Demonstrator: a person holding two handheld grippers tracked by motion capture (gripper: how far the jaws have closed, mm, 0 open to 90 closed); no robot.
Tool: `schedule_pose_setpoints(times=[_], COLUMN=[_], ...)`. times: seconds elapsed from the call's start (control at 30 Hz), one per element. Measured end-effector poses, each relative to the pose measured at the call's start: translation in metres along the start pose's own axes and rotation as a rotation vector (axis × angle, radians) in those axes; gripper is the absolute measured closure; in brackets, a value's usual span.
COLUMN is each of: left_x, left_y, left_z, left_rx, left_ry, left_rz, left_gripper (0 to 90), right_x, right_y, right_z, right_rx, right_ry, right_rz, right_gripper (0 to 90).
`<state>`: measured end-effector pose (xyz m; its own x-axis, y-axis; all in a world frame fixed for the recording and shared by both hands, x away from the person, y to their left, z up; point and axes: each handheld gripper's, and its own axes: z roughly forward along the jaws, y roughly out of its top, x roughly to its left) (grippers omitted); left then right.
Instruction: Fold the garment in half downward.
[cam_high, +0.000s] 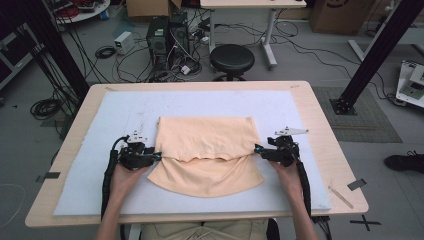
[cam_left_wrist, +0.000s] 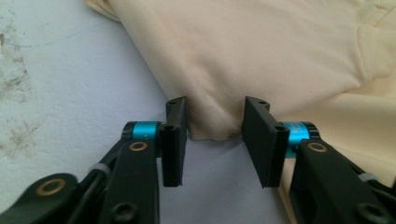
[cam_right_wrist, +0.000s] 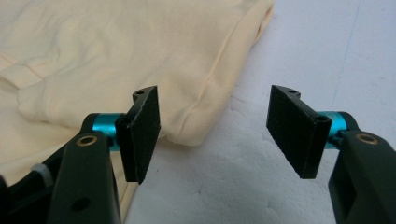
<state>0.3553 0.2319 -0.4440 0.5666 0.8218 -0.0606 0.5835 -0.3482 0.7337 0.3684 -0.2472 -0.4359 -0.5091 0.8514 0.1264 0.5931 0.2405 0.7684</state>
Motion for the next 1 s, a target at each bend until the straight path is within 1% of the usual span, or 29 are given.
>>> schedule_pose_setpoints(times=[0.03,0.07,0.1,0.17,0.23,0.33,0.4,0.43,0.53,0.63,0.7,0.73,0.8,0.87,1.0], left_x=[0.000,0.001,0.002,0.002,0.002,0.001,0.001,0.002,0.003,0.004,0.005,0.005,0.006,0.006,0.005], left_y=[0.000,-0.001,-0.001,-0.002,-0.002,-0.002,-0.002,-0.002,-0.001,-0.001,-0.001,-0.002,-0.002,-0.002,-0.003], left_z=[0.000,0.000,-0.001,-0.001,-0.001,-0.002,-0.004,-0.006,-0.012,-0.015,-0.014,-0.014,-0.013,-0.013,-0.013], left_rx=[-0.001,-0.003,-0.004,-0.011,-0.012,-0.026,-0.047,-0.053,-0.088,-0.103,-0.103,-0.102,-0.093,-0.093,-0.090], left_ry=[-0.002,0.000,0.000,-0.009,-0.009,0.001,0.002,-0.001,-0.001,-0.010,-0.014,-0.015,-0.014,-0.017,-0.014], left_rz=[-0.004,-0.001,-0.001,-0.007,0.004,0.004,-0.007,-0.006,-0.020,-0.031,-0.037,-0.039,-0.033,-0.035,-0.028], left_gripper=[65.0,65.0,68.1,75.0,83.3,85.0,85.7,86.0,86.3,86.3,86.3,86.3,86.3,86.3,86.2], right_x=[0.001,0.001,0.001,0.001,0.000,-0.001,-0.003,-0.004,-0.008,-0.011,-0.013,-0.014,-0.014,-0.012,-0.006], right_y=[0.000,0.000,0.000,0.000,0.000,0.000,0.000,0.000,0.001,0.000,0.000,-0.001,-0.001,-0.001,-0.001], right_z=[0.001,0.001,0.002,0.002,0.000,-0.001,-0.004,-0.005,-0.009,-0.011,-0.012,-0.012,-0.012,-0.009,0.000], right_rx=[0.007,0.007,0.008,0.011,0.004,-0.001,-0.010,-0.015,-0.024,-0.028,-0.031,-0.028,-0.027,-0.015,0.021], right_ry=[0.006,0.006,0.008,0.013,0.016,0.014,0.017,0.013,0.014,0.017,0.022,0.028,0.033,0.045,0.056], right_rz=[-0.006,-0.006,-0.008,-0.012,-0.008,-0.004,0.002,0.002,0.011,0.017,0.015,0.022,0.022,0.021,-0.004], right_gripper=[35.9,35.9,35.9,36.0,36.5,36.6,36.6,36.6,36.9,39.1,41.1,41.4,41.4,41.4,41.4])
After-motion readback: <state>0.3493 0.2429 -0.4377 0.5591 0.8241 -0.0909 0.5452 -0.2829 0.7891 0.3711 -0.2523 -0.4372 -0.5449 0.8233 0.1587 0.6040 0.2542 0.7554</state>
